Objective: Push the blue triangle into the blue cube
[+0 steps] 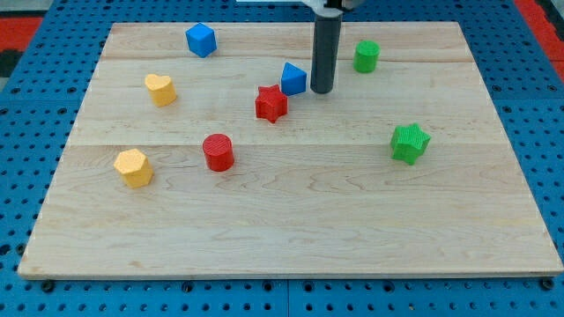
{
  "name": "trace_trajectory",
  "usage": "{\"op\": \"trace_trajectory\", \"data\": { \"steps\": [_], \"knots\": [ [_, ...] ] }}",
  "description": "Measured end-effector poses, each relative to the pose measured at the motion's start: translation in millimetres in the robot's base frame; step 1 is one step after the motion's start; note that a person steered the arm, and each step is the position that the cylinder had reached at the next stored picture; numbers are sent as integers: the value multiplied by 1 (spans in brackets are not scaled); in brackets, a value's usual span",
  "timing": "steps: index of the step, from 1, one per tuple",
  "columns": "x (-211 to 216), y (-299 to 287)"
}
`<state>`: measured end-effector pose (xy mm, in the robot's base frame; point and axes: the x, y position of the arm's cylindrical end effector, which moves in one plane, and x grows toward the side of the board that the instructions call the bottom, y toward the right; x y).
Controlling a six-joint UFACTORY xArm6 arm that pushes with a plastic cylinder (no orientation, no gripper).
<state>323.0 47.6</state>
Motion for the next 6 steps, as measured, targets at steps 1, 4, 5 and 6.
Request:
{"op": "trace_trajectory", "data": {
  "steps": [1, 4, 5, 6],
  "knots": [
    [-50, -48],
    [-4, -3],
    [-6, -36],
    [3, -26]
  ]
}}
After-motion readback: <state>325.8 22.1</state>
